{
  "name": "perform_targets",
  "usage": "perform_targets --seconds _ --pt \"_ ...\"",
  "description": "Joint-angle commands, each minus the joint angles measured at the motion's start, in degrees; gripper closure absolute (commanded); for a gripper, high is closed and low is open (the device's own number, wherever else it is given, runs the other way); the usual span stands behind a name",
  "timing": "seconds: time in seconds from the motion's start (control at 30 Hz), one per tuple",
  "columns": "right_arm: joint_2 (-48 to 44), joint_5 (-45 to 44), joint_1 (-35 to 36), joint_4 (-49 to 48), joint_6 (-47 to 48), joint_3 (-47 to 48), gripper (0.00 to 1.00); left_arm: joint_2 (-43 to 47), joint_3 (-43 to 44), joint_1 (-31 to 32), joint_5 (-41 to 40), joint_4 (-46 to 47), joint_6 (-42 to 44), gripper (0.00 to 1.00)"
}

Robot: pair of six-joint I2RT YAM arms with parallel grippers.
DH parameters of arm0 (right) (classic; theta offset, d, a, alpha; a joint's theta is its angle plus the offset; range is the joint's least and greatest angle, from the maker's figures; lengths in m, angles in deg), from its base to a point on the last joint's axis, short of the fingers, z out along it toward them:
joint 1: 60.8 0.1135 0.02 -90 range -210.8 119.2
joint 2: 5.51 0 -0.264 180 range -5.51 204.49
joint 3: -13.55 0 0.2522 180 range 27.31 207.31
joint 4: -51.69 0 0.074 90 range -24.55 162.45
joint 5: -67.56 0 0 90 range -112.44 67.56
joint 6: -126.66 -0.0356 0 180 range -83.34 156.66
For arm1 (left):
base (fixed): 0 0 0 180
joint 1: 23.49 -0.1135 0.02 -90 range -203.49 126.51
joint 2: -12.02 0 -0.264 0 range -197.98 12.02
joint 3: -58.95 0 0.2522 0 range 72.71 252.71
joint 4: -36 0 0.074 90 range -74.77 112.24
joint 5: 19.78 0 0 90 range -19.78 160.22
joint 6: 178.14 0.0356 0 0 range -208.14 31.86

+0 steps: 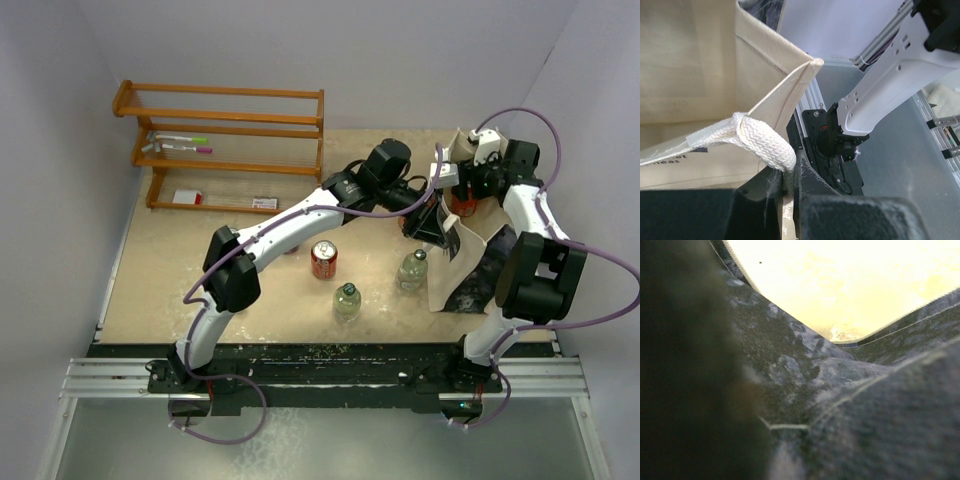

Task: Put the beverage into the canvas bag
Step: Place the drink in the canvas bag.

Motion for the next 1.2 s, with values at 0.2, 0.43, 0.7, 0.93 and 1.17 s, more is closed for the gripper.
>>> perform_targets --seconds 0.2,0.43,0.7,0.93,1.17 --pt "-3.17 -0.89 0.81 -8.59 -8.32 -9.17 0.87 0.22 6.62 0.70 4.41 5.82 -3.55 1.00" --pt "0.13 -5.50 2.72 -9.38 -9.25 -9.38 0.80 0.69 6.10 0.93 4.18 4.90 -2.43 1.00" --pt "3.10 -6.17 2.91 -6.72 -9.23 -7.02 0.68 0.82 5.61 1.10 3.80 4.09 -1.58 1.00" --pt "3.43 -7.35 2.96 -4.62 -8.47 -5.84 0.55 1.04 5.49 1.28 3.64 3.34 -0.74 1.00" --pt "4.68 -8.05 2.96 -2.98 -7.84 -4.96 0.38 1.69 4.36 1.28 3.26 2.86 0.03 1.00"
